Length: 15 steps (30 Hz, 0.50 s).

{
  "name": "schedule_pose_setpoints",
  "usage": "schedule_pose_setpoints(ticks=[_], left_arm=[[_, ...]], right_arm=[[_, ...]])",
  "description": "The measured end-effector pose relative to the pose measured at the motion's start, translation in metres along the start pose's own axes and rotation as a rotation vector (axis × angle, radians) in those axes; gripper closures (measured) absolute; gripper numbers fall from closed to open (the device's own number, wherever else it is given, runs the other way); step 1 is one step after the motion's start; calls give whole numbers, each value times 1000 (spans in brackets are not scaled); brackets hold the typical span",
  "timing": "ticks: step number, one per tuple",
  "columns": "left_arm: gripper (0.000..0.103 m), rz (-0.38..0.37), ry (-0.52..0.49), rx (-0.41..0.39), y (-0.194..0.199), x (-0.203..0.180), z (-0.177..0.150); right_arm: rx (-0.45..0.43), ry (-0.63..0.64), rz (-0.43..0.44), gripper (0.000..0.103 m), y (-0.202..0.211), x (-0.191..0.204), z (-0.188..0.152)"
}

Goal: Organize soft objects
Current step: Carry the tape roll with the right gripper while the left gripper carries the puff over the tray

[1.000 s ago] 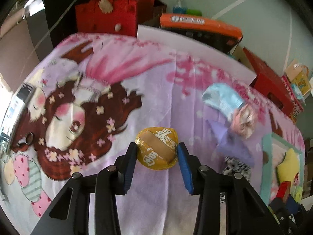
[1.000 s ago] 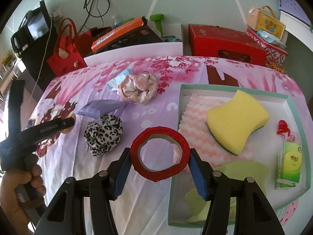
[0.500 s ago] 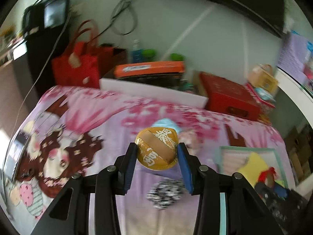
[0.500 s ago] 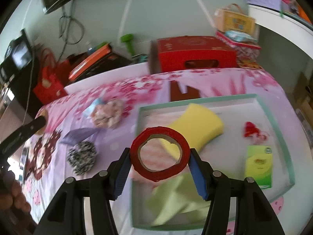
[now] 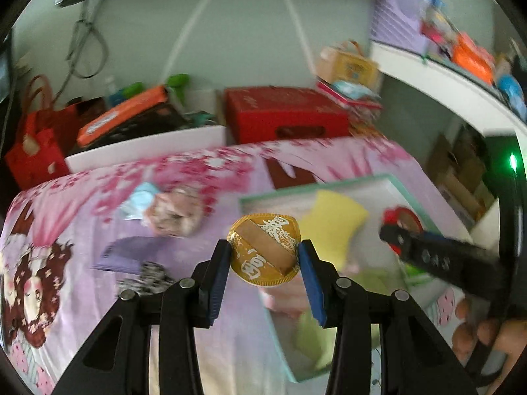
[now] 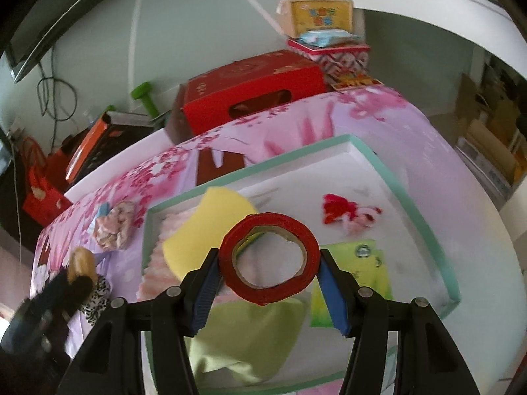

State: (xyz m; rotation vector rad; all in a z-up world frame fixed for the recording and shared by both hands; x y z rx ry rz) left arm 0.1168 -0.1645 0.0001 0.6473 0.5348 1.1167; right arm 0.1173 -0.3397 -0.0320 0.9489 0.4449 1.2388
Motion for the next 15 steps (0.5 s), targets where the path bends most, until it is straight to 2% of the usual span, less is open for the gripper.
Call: schedule_pose_setpoints(ticks=[5,15], left_arm=[[57,-15,-77,47,-15,-30,-15],[53,-35,-66,111,-30,-34,-28]], right_arm=[[0,-23,-5,42,0,-10,1],[23,-7,0,42,-5,-6,-4]])
Point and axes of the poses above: each gripper's, at about its wrist camera, not at the fingertips, and y roughly against the way its jaws point, x to its left, z to its top, the point moved 6 cm from there along -y, roughly the way its jaws point
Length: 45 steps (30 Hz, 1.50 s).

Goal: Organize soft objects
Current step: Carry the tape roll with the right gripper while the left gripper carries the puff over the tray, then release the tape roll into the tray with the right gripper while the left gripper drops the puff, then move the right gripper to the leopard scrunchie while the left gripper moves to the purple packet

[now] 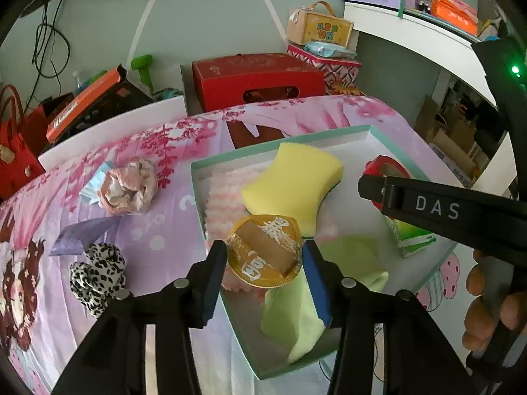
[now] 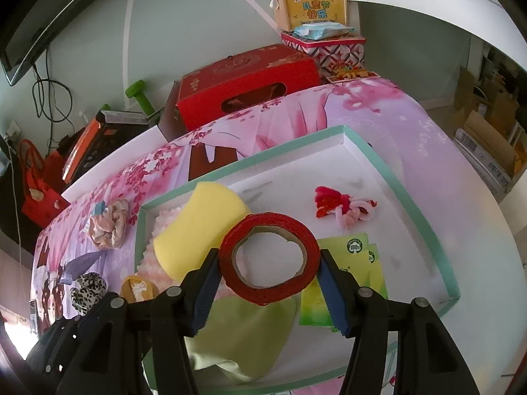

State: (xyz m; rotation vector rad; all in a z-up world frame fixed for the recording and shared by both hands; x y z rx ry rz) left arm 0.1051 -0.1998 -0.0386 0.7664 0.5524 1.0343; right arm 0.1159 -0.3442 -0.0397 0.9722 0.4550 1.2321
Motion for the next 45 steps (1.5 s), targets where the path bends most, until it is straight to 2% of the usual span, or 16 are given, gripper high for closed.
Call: schedule_pose_setpoints(ticks=[1,4,7,9,11,13,15,18,19,21,22,23,29,45], left_arm=[[51,-7,6,8,-1,0,0],[36,-19,15,19,-2,0,0],[34,-14,10,6,1,-1,2],[33,-5,10,1,2,1,3],[33,13,13,5,1,5,4],[30,29,16,1,2,8,4],[20,41,26,-7,3,12,6],[18,51,50,-20,6,20,9],[18,55,58,-20,6,23,9],[11,72,83,-19,5,31,9],[4,84,100,-18,4,36,9],[2,92,117,-20,4,41,9],[2,115,202,-35,7,63,9],[2,152,249,-34,13,85,10]], right_arm=[[0,-1,0,42,0,0,0],[-1,-2,3,42,0,0,0],[-5,-11,4,39,0,-1,1],[-12,-18,1,29,1,-2,1],[-19,-25,-4,25,3,-4,2],[-25,-31,-8,25,4,-5,2],[-28,-33,-15,24,4,-6,3],[-28,-28,-29,23,4,-7,3],[-27,-26,-35,21,4,-7,3],[-27,-26,-50,4,4,-8,2],[-30,-27,-54,2,4,-9,2],[-33,-28,-56,1,5,-10,3],[-31,-24,-80,0,4,-13,2],[-27,11,-75,0,3,-3,0]])
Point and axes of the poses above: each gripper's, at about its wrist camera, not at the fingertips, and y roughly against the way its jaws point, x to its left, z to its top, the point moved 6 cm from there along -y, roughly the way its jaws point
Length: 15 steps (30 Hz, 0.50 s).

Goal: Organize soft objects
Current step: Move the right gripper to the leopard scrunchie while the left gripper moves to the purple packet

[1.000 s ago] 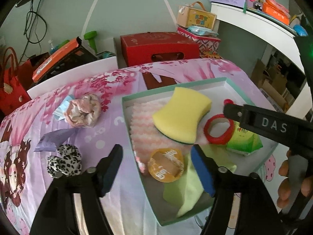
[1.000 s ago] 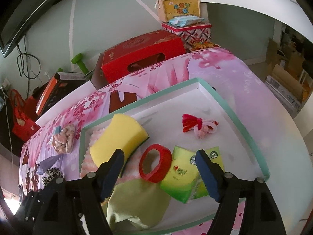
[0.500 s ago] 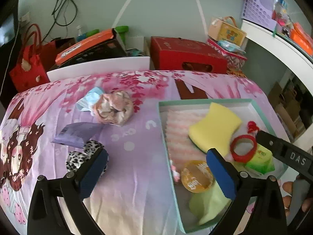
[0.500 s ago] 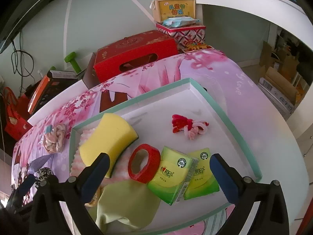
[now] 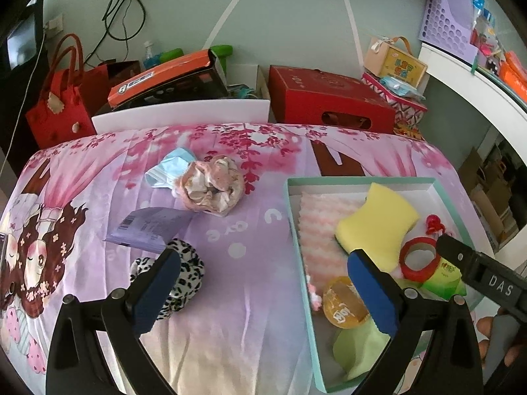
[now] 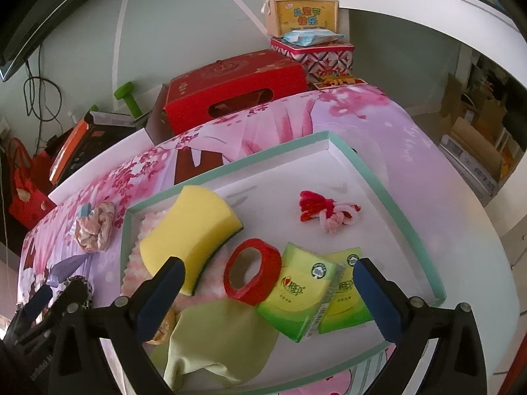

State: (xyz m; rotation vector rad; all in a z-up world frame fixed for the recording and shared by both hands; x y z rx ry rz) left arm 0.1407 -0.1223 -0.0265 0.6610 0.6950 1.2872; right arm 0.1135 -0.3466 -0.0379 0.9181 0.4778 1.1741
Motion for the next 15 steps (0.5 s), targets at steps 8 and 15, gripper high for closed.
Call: schedule_pose_setpoints(ticks=[8,15], left_arm=[[2,17,75,8,5,33,10],[2,41,153,16,8,74,18]], right_arm=[[4,30,-10,0,0,9,-4],[-3,97,-18,0,7,32,-5]])
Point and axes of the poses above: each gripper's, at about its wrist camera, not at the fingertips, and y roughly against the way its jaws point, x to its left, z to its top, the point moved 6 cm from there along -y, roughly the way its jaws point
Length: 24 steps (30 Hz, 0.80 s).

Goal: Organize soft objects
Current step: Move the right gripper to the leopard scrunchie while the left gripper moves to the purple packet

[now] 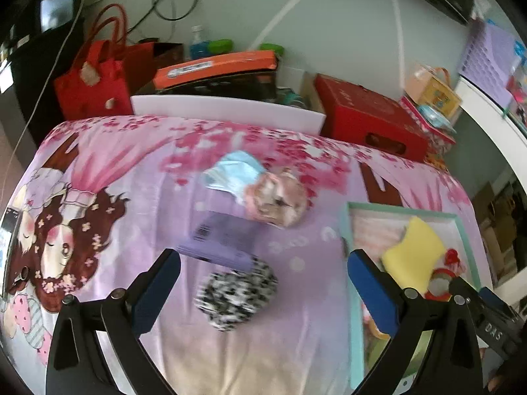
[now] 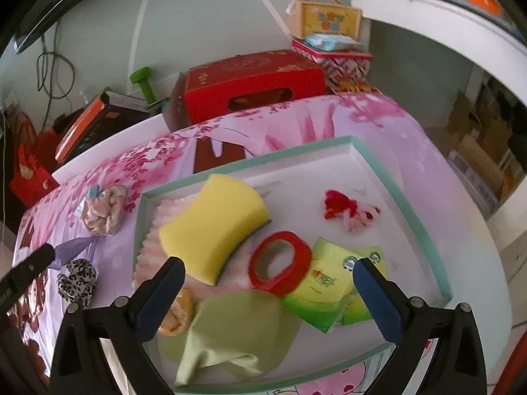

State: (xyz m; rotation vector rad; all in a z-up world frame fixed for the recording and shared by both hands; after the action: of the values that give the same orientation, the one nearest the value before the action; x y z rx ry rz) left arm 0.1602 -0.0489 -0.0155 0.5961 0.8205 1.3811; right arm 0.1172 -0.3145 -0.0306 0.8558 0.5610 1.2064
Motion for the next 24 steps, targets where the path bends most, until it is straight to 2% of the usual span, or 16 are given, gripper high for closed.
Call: schedule_pose_setpoints(ticks=[13,24], left_arm=[[2,42,125,-5,2,58,11],[2,62,262,67,-10,104,6]], right_arm=[[-48,109,25,0,18,60,24],[2,228,148,0,-12,139,0]])
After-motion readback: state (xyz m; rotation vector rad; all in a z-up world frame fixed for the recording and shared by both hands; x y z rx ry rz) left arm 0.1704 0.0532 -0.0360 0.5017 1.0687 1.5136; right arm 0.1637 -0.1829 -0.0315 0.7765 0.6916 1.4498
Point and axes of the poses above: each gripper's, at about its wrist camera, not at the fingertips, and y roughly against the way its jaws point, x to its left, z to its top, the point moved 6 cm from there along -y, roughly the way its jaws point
